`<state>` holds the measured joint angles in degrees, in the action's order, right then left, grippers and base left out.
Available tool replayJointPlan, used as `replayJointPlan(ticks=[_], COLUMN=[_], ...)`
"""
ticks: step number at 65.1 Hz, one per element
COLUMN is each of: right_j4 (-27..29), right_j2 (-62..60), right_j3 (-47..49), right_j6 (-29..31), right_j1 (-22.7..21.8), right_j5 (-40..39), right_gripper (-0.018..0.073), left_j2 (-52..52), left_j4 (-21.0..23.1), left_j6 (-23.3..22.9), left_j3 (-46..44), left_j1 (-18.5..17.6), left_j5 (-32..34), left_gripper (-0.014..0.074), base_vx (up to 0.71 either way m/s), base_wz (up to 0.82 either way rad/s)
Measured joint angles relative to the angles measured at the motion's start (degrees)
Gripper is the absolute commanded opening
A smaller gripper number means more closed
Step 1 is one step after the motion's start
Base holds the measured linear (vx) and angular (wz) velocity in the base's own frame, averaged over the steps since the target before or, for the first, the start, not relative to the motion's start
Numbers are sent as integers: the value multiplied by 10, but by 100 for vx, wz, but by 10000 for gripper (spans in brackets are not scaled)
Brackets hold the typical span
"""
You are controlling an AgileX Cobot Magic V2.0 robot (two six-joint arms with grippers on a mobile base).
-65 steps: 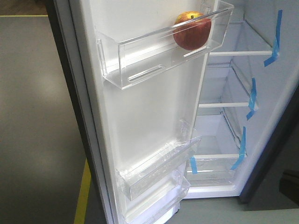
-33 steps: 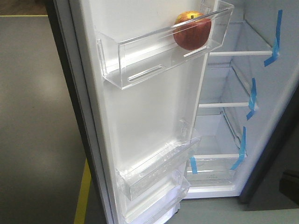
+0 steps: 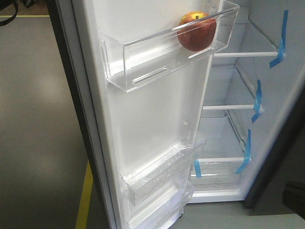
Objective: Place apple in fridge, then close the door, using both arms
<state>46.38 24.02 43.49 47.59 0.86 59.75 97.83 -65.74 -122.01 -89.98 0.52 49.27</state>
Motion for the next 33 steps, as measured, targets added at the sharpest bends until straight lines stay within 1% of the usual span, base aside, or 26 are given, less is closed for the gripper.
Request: replayJointPlan(ticks=[9,21,26,33], right_j4=[0,0,0,0], right_j2=[0,0,0,0], right_j3=[0,0,0,0], right_j6=[0,0,0,0], right_j1=[0,0,0,0], right_j5=[1,1,1,1], right_gripper=[-3,-3,-3,-3], left_j2=[8,9,9,9], left_j4=[-27,-33,-33,-33], left_j6=[-8,-9,-9,-9], left_j3=[-22,-37,-38,-38], left_j1=[1,-2,-10,-35], left_j5=[48,138,162,174], left_gripper=[375,375,375,375], base_vx=[0,0,0,0], base_wz=[0,0,0,0])
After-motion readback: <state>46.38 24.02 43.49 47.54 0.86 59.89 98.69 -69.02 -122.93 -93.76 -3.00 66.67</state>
